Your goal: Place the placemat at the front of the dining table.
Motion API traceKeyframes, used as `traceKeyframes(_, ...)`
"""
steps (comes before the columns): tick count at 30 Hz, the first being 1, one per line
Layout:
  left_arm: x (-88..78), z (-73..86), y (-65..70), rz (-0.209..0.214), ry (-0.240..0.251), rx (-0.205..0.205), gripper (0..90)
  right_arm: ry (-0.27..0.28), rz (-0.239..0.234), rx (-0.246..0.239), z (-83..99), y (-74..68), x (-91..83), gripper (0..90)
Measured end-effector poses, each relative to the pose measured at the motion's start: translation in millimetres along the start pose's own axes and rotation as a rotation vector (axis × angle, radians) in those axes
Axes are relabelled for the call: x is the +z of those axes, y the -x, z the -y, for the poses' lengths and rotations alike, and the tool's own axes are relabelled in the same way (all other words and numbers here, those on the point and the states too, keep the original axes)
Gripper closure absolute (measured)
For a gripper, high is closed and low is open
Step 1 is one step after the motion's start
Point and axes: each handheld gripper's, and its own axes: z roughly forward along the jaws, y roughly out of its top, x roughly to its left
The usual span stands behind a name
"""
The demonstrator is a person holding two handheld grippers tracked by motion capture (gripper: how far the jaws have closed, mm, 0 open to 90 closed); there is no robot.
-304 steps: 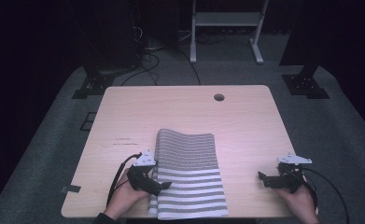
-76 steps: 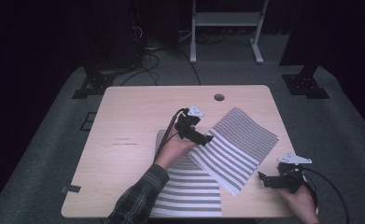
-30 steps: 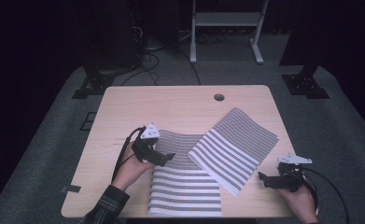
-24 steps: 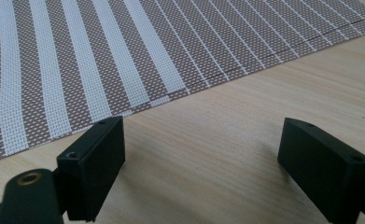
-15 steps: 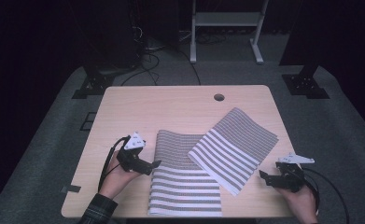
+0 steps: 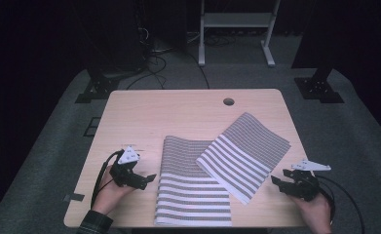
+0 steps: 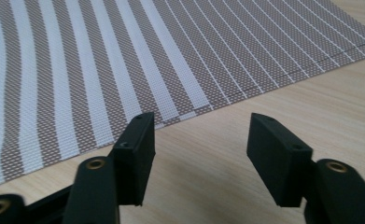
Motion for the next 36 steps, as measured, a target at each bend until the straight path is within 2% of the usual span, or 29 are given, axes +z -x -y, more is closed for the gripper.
traceKeyframes(7, -2.9, 14.0, -6.1, -0.012, -0.025, -0.022, 0.0, 0.038, -0.045, -0.037, -5.8, -12.1, -7.5, 66.2)
traceKeyframes(11, -5.5, 20.8, -11.5, -0.019, -0.031, -0.041, 0.0, 0.035, -0.11, -0.045, -7.1, -18.8, -8.0, 81.2)
traceKeyframes(14, -5.8, 26.7, -13.9, -0.018, -0.042, -0.054, 0.0, 0.036, -0.146, -0.064, -8.5, -25.1, -8.5, 89.1)
traceKeyframes(17, -5.6, 31.0, -15.7, -0.016, -0.058, -0.053, 0.0, 0.035, -0.171, -0.094, -10.0, -33.1, -8.4, 89.9)
traceKeyframes(19, -5.4, 32.6, -16.9, -0.014, -0.062, -0.063, 0.0, 0.033, -0.192, -0.105, -10.4, -38.6, -7.1, 89.9)
traceKeyframes(22, -3.7, 34.2, -17.6, -0.019, -0.076, -0.055, 0.0, 0.033, -0.237, -0.108, -11.2, -46.1, -5.0, 89.9)
traceKeyframes(28, 1.4, 37.5, -16.8, -0.02, -0.106, -0.044, 0.0, 0.019, -0.278, -0.137, -12.4, -62.2, 0.6, 90.0)
traceKeyframes(36, 1.8, 40.7, -17.4, -0.023, -0.074, -0.051, 0.0, -0.024, -0.319, -0.167, -11.8, -75.6, 9.5, 90.0)
